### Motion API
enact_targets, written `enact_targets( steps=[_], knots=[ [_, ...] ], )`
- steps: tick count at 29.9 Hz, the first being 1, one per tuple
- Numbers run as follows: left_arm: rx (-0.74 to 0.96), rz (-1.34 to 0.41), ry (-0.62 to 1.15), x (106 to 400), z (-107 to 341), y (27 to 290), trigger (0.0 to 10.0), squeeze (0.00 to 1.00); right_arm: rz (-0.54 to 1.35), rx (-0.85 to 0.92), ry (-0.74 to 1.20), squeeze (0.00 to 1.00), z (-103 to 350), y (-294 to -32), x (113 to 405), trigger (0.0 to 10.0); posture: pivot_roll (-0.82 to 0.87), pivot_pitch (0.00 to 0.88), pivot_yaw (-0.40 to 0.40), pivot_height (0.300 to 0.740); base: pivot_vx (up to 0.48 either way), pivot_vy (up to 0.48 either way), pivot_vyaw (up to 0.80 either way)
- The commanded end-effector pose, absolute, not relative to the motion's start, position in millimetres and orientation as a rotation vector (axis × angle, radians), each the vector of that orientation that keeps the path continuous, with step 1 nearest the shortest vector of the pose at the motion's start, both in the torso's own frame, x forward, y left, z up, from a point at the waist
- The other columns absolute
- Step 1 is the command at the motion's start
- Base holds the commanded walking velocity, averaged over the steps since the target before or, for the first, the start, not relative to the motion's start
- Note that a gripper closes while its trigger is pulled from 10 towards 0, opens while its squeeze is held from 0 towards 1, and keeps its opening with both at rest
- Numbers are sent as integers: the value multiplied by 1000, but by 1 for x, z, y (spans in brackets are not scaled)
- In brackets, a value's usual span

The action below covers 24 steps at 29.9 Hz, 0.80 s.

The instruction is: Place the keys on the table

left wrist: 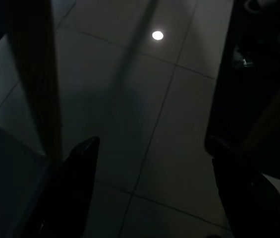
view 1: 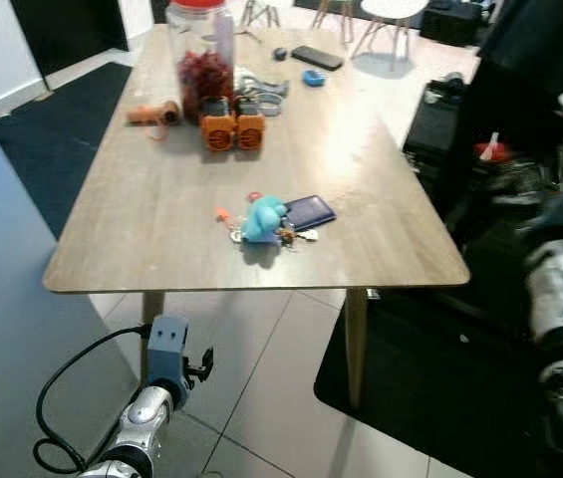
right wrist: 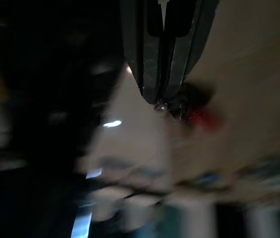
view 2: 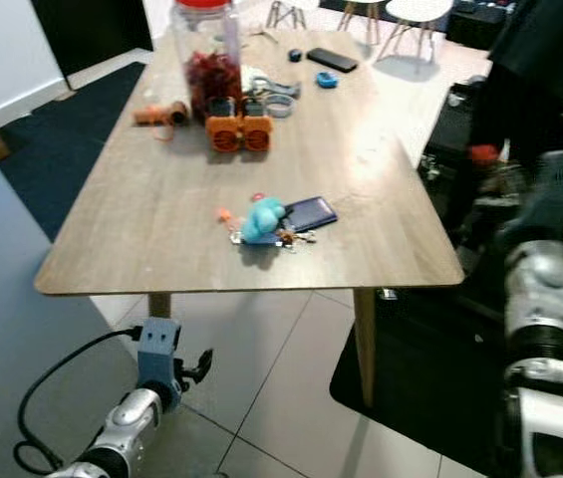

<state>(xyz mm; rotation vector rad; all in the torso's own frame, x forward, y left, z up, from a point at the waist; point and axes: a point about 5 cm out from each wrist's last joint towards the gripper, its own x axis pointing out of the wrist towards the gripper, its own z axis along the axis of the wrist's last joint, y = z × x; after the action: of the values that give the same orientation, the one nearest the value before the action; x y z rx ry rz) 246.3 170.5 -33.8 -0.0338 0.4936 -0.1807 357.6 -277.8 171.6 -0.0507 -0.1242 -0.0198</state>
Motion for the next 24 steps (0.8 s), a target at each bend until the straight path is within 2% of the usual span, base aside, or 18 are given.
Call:
enact_targets(
  steps=[1, 2, 5, 9, 24],
  knots=[
    [-28, -174, 510, 241, -37, 174, 10000, 0, 117, -78, -147, 0, 184, -250, 368, 10000, 46, 22, -38, 740, 0, 0, 0],
    [-28, -174, 510, 241, -37, 174, 10000, 0, 117, -78, -147, 0, 184, -250, 368, 10000, 46, 22, -38, 740, 0, 0, 0],
    [-28, -172, 512, 240, -38, 175, 10000, 0, 234, -106, -127, 0, 181, -221, 374, 10000, 47, 27, -38, 740, 0, 0, 0],
    [-28, -169, 513, 239, -38, 176, 10000, 0, 314, -149, -109, 0, 177, -204, 374, 10000, 49, 28, -40, 740, 0, 0, 0],
    [-28, -184, 513, 242, -37, 172, 10000, 0, 369, -171, -75, 0, 172, -197, 367, 10000, 34, 25, -28, 740, 0, 0, 0]
  ],
)
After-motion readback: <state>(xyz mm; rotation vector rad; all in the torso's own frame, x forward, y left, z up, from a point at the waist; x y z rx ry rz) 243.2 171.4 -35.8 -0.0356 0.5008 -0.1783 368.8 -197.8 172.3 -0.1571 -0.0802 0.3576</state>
